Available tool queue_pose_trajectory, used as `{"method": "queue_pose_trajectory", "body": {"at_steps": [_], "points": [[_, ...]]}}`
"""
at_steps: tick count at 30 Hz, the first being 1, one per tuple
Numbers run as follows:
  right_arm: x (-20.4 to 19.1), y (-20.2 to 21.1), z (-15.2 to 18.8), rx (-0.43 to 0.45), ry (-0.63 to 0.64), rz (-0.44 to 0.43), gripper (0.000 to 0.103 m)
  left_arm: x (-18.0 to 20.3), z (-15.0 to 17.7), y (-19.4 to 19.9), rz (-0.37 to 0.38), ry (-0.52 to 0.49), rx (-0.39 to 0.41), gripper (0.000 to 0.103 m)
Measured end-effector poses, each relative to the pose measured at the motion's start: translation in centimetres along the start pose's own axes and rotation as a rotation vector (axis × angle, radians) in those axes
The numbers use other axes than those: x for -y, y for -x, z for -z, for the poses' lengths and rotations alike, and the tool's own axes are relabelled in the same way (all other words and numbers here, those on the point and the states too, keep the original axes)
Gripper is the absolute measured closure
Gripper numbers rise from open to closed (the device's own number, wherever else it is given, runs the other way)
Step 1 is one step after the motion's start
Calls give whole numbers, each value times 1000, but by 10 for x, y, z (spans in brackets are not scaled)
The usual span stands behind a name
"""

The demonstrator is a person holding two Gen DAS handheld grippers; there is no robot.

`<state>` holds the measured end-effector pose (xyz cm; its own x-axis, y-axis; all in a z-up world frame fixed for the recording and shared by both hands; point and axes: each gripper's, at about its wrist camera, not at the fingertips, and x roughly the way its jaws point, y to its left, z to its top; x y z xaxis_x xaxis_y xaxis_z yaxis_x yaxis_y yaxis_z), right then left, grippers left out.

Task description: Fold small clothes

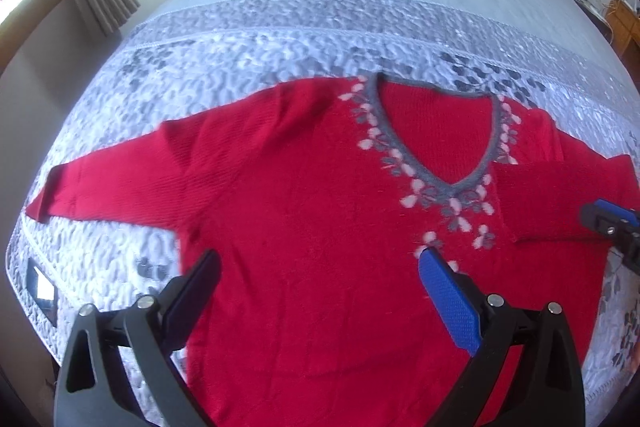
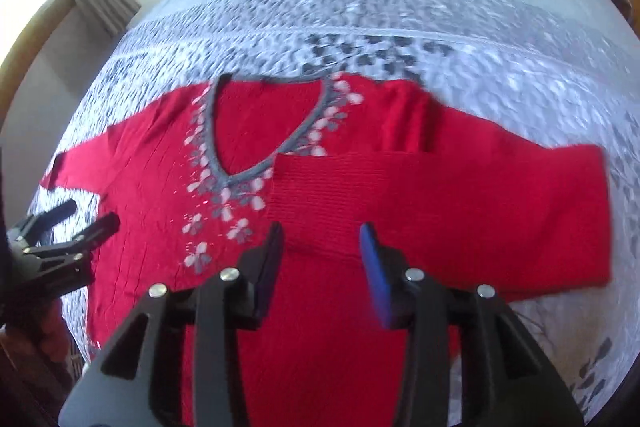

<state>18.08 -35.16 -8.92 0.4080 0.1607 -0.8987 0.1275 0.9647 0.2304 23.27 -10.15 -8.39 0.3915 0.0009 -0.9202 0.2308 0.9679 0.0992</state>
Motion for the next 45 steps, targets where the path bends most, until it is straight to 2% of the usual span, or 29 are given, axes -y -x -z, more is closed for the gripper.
{"method": "queue_pose_trajectory", "body": {"at_steps": [5,10,12,13,15,18,22,23,24,27,29,32,36,39,42,45], "points": [[45,16,9,8,-36,119,62,50,-6,-19,199,-3,-103,5],[70,22,22,5,-48,140,62,96,-14,-43,361,13,-221,8],[73,23,26,15,-38,151,62,106,-17,-55,422,43,-278,25],[74,24,27,20,-32,159,62,109,-17,-61,445,56,-302,28],[77,25,27,32,-23,171,62,113,-16,-72,470,83,-349,39],[83,27,28,51,-29,164,62,118,-16,-77,491,101,-352,51],[88,29,31,62,-27,182,62,130,-20,-76,591,107,-367,61],[88,29,31,64,-26,189,62,134,-21,-78,616,108,-379,67],[89,30,32,66,-26,191,62,136,-21,-80,624,111,-389,80],[91,34,35,74,-23,185,62,138,-20,-88,630,138,-405,99],[93,38,38,80,-21,189,63,132,-20,-86,640,165,-382,100],[98,45,42,95,-29,204,63,113,-24,-67,615,187,-283,100],[104,48,46,101,-58,195,63,69,-42,-38,521,199,-119,100],[104,46,45,97,-63,186,63,25,-54,-30,445,221,-46,100],[102,38,42,83,-77,155,61,-11,-61,-40,377,253,-25,100],[106,25,36,57,-122,110,56,-52,-53,-61,329,307,-44,100]]}}
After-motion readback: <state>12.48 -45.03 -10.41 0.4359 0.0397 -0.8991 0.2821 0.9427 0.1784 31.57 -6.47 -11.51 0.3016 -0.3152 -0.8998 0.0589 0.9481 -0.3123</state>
